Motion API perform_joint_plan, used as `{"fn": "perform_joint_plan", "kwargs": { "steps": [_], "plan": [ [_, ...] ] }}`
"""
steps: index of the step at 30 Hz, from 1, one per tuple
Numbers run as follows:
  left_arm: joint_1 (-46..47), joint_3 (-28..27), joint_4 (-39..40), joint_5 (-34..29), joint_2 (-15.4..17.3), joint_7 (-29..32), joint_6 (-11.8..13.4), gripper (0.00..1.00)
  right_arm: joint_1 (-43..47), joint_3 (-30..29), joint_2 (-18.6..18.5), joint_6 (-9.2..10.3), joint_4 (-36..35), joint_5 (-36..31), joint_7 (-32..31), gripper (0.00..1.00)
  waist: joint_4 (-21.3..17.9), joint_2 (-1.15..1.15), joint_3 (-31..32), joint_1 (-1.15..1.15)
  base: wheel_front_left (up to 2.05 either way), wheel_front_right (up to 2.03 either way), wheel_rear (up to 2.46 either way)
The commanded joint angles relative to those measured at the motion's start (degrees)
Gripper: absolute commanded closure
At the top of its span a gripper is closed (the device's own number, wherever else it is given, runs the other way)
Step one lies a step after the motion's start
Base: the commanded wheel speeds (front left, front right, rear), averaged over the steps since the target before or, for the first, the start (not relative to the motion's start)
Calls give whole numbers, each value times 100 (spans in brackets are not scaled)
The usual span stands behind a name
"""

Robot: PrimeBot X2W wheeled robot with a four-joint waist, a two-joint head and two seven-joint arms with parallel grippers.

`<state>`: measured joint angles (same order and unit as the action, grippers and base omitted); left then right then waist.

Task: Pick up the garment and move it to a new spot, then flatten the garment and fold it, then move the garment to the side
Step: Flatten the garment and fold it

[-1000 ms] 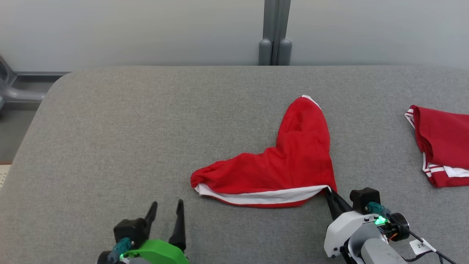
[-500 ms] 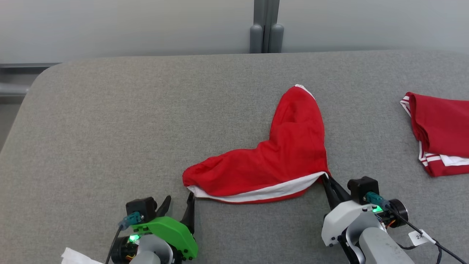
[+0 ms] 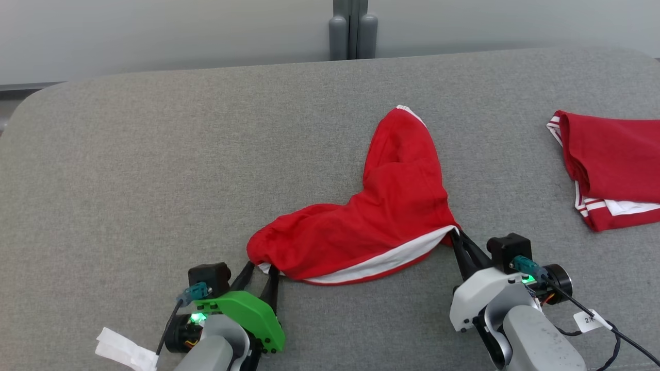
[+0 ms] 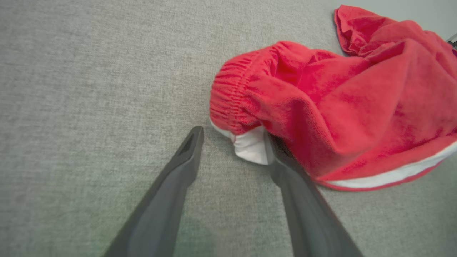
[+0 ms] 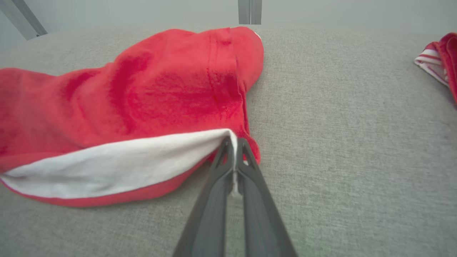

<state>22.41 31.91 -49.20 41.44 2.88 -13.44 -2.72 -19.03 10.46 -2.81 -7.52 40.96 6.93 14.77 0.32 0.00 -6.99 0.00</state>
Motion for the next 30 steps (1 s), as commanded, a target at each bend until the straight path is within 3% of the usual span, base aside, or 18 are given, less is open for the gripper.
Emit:
{"fn": "perform_joint_plan", "kwargs": {
  "steps": [1, 2, 3, 10, 18, 24, 30],
  "plan": [
    [86, 41, -31, 14, 8, -50, -13, 73, -57, -16, -17, 7, -21, 14, 23, 100, -1, 0, 1, 0, 0, 0, 0],
    [110, 70, -36, -2, 9, -87, 8, 95, -58, -25, -16, 7, -20, 17, 26, 100, 1, 0, 6, 0, 0, 0, 0],
    [125, 92, -46, -17, 9, -117, 19, 100, -57, -30, -17, 7, -18, 20, 28, 100, 2, 0, 11, 0, 0, 0, 0],
    [125, 27, 72, -211, 40, -188, 71, 100, 0, -144, -18, 7, -101, -5, 44, 100, 33, 0, 104, 0, 0, 0, 0],
    [-162, -407, 1173, -809, 429, -176, 196, 100, 104, -355, -20, 7, -646, -107, 44, 100, 43, 0, 542, 0, 0, 0, 0],
    [-378, -750, 2551, -1169, 768, -175, 410, 100, 276, -618, -69, 9, -1651, -368, 41, 100, -13, 0, 956, 0, 0, 0, 0],
    [-558, -927, 4167, -1279, 1142, -1, 675, 100, 598, -614, -141, 9, -3280, -606, -287, 100, -142, 0, 1248, 0, 0, 0, 0]
  ]
}}
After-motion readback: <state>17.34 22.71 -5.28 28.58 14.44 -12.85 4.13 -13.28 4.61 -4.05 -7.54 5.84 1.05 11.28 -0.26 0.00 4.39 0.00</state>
